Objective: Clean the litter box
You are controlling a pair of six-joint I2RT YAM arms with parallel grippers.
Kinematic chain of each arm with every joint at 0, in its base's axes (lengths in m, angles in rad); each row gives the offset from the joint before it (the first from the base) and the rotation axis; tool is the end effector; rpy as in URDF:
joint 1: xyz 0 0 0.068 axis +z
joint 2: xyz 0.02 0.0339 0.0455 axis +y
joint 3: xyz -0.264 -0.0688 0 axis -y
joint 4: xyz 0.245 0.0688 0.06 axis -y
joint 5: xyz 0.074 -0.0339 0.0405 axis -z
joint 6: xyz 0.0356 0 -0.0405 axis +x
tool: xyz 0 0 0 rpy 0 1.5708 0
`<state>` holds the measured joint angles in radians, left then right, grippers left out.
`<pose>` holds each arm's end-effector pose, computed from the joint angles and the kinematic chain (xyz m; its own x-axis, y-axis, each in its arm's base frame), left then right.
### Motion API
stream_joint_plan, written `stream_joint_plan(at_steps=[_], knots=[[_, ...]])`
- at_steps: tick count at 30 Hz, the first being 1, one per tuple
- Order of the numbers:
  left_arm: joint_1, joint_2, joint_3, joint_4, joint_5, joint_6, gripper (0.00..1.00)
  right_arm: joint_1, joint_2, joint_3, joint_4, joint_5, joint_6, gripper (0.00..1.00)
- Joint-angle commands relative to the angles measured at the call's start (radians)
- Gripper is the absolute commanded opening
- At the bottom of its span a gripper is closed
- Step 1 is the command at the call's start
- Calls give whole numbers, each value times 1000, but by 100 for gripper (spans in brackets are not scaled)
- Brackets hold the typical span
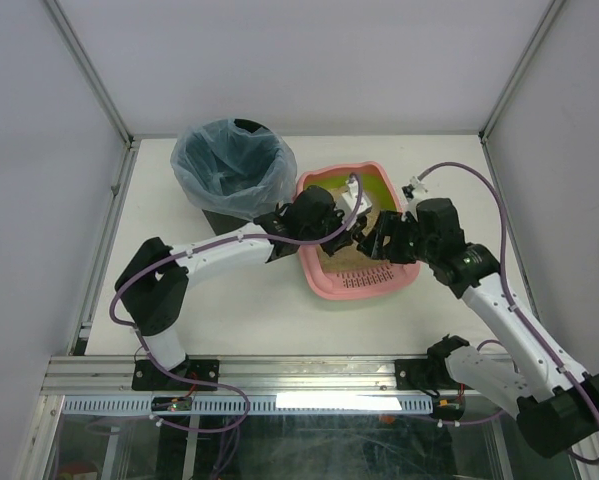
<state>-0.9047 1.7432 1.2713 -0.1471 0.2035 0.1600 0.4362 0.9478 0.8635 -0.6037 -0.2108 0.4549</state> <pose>0.2412 -0.3185 0.2525 -0.2151 0.5262 -0.8227 0.9177 0.3970 0.0140 0.1774 0.0909 0.2980 -0.7629 0.1184 -0.6356 -0.2499 0.8527 0.4588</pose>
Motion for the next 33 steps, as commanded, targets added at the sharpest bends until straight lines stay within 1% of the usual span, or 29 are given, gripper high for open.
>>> stream_joint_plan(at_steps=[1, 4, 6, 13, 16, 21, 25, 33], knots=[[-17, -5, 32, 96, -113, -105, 0, 2, -98, -3, 59, 142, 49, 72], [-33, -7, 18, 129, -186, -158, 0, 2, -143, -24, 104, 183, 113, 73], [-40, -13, 7, 148, -226, -202, 0, 2, -166, -48, 138, 200, 174, 71], [-45, -45, -38, 218, -245, -309, 0, 3, -205, -156, 275, 214, 408, 67], [-47, -46, -48, 234, -224, -330, 0, 3, -212, -195, 319, 253, 486, 66], [-54, -31, -40, 229, -216, -353, 0, 2, -231, -242, 418, 318, 509, 61], [-56, -26, -29, 216, -228, -373, 0, 3, -223, -250, 445, 359, 511, 56], [-60, -12, -5, 186, -268, -440, 0, 3, -175, -270, 521, 374, 515, 48]])
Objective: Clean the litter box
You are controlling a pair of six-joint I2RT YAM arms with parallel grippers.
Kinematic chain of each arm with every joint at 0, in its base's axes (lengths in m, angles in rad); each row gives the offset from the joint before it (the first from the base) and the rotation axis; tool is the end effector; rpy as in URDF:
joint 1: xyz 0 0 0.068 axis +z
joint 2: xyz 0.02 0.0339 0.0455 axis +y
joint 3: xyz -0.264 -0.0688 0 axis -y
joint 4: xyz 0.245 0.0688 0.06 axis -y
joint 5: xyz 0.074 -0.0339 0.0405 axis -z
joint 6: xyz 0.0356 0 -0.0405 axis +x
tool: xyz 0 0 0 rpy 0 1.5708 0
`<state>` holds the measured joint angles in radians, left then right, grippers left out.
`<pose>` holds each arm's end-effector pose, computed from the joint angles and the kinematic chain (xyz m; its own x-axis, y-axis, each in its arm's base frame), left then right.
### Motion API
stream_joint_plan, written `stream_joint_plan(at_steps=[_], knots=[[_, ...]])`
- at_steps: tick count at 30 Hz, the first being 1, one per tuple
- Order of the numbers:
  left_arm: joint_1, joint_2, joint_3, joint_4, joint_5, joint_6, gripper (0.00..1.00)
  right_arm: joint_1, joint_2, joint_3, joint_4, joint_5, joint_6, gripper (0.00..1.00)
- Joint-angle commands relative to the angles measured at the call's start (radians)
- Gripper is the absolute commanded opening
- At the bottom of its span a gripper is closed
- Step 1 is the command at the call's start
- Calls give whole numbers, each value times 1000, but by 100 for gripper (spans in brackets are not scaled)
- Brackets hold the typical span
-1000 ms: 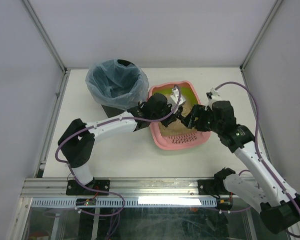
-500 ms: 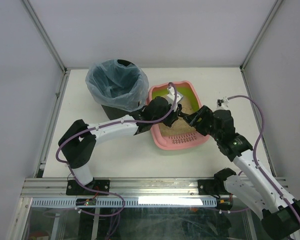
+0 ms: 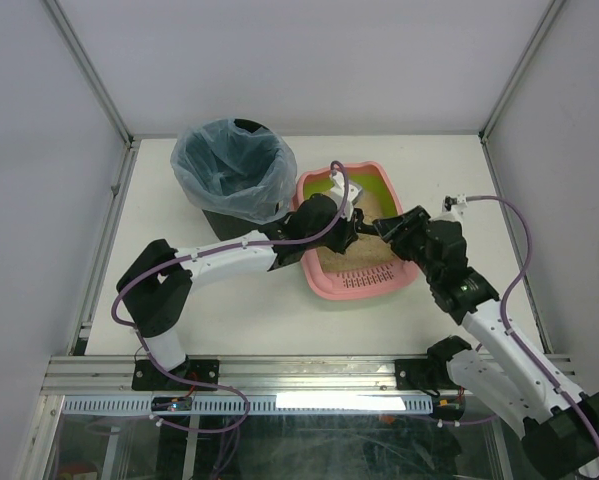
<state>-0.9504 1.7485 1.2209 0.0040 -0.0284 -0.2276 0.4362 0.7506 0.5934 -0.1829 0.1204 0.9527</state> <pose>0.2354 -0.3277 0.2470 -0.4635 0.2607 -0.8469 0.7128 0.6774 -0.1816 0.1662 0.0728 0.2780 -0.4334 0.6906 -0.5789 0.0628 0.6640 0.7451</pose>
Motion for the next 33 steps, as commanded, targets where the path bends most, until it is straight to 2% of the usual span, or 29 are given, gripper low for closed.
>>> stream_joint_plan(at_steps=[1, 7, 17, 25, 28, 33], knots=[[-15, -16, 47, 31, -41, -58, 0, 3, 29, 0, 103, 43, 17, 47], [-17, -13, 54, 23, -56, -74, 0, 6, 75, -6, 133, 51, 22, 45], [-23, -7, 69, 4, -79, -91, 0, 21, 139, 7, 167, 32, 32, 32], [-24, -9, 71, 5, -79, -98, 0, 32, 170, 16, 183, 18, 43, 30], [-24, -9, 72, 5, -68, -98, 0, 35, 178, 13, 196, 9, 43, 24], [-24, -17, 74, 5, -52, -82, 0, 36, 177, 14, 214, 5, 4, 7]])
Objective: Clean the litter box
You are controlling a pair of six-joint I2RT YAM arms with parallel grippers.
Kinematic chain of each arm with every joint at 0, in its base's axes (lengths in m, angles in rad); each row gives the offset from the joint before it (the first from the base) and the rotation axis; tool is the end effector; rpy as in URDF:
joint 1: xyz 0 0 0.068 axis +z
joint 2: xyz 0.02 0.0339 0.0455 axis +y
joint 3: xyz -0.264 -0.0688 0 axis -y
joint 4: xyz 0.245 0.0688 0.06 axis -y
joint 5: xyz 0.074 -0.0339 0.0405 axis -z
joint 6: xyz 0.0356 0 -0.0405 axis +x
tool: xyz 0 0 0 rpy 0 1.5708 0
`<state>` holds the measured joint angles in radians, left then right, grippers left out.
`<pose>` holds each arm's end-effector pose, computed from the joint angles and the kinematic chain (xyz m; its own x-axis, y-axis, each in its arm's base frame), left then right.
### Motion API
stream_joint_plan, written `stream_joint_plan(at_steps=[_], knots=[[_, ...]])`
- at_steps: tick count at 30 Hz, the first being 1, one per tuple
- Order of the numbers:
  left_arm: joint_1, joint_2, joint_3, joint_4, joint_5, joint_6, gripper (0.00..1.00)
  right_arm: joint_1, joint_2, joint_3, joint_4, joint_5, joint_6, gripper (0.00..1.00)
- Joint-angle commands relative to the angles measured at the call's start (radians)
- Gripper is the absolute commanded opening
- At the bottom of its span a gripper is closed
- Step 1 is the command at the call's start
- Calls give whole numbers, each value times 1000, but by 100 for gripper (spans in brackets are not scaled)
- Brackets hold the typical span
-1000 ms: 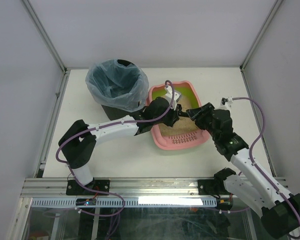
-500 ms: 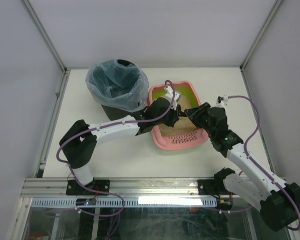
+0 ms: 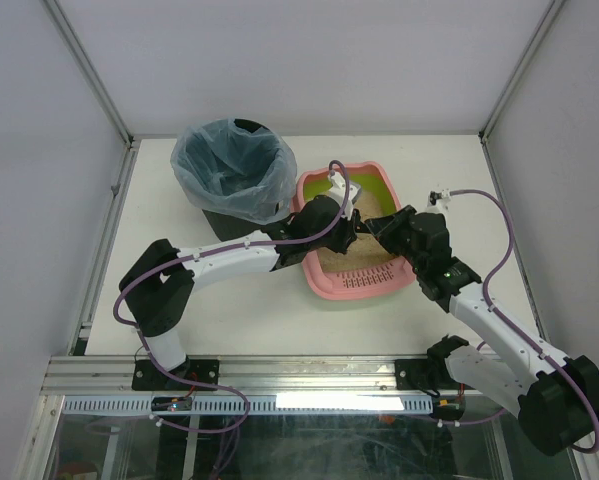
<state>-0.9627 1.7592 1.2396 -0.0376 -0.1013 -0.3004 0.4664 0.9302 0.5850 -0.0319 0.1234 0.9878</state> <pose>0.2342 -0.3302 0.2454 -0.5157 0.2256 -0.8266 0.6437 0.7386 -0.2001 0.1937 0.0926 0.2585 -0.4683 0.6918 -0.5497 0.0852 0.6545 0.7512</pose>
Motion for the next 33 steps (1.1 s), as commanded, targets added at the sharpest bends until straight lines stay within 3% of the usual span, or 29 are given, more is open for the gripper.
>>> stream_joint_plan(at_steps=[1, 3, 8, 12, 17, 26, 33], knots=[[-11, -31, 55, 46, 21, -6, 1, 7, -5, 26, 57, 11, -47, 4], [-11, -45, 55, 45, 22, -1, 14, 6, -11, 45, 29, 40, -79, 0], [-10, -96, 62, 25, -11, 6, 48, 5, -11, 109, -55, 117, -201, 0], [-5, -133, 83, -31, -102, 12, 55, 0, 11, 175, -134, 151, -300, 0], [18, -145, 141, -169, -325, -3, 72, -7, 21, 237, -195, 164, -381, 0], [80, -25, 358, -490, -412, -63, 68, -23, 92, 374, -327, 126, -509, 0], [78, 25, 352, -595, -372, -113, 59, -25, 100, 404, -390, 170, -531, 0]])
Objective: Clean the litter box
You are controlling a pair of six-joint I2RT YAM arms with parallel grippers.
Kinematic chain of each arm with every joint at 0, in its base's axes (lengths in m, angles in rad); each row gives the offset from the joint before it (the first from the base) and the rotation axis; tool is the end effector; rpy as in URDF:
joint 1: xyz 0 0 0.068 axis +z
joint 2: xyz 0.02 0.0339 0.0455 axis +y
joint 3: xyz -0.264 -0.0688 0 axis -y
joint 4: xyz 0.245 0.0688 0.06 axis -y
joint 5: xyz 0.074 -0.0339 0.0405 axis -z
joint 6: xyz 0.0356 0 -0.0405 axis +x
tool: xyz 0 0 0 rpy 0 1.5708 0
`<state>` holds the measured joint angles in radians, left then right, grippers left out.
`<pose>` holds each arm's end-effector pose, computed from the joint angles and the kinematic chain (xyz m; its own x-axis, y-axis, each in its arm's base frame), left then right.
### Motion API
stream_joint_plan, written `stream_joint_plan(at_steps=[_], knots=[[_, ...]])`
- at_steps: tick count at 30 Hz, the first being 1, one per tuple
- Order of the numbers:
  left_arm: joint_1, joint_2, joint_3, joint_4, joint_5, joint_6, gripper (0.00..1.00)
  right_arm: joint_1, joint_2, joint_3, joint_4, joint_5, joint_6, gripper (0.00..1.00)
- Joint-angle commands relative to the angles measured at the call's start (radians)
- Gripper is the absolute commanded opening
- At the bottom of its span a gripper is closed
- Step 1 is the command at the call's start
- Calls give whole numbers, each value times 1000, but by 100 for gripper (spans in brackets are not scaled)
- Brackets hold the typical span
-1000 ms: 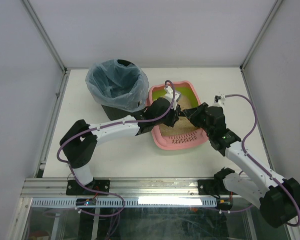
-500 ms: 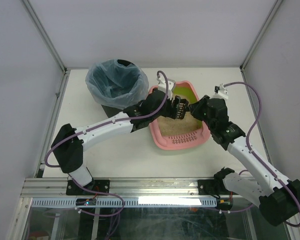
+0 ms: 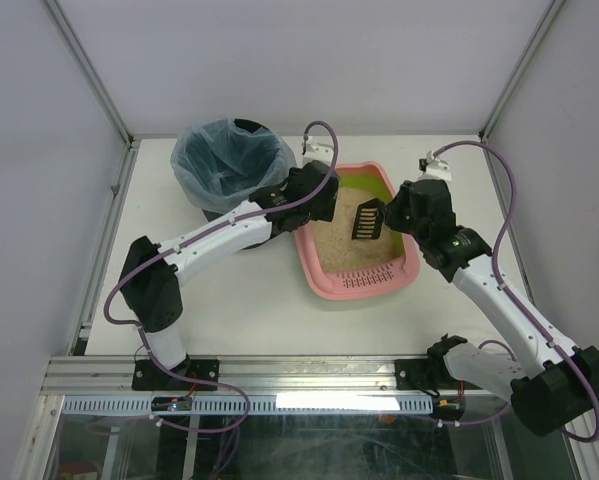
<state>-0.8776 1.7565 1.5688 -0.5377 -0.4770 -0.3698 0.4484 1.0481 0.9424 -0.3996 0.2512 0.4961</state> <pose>0.2680 -0.2970 0.3161 -0.5629 0.1751 -0.8077 0.2793 0.9601 0.0136 0.2139 0.0931 0.3236 -0.4902 0.2758 -0.8268 0.0107 0.9504 0.3107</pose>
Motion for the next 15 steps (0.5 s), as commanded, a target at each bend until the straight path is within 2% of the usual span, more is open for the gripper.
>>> stream_joint_plan(at_steps=[1, 12, 15], knots=[[-8, 34, 17, -104, 7, -45, 58, -6, -25, 44, -21, 49, -40, 0], [-8, 54, -38, -158, -77, -31, 61, -6, -60, 45, -48, 42, -53, 0], [-8, 77, -41, -159, -68, -6, 58, -7, -62, 47, -52, 52, -58, 0]])
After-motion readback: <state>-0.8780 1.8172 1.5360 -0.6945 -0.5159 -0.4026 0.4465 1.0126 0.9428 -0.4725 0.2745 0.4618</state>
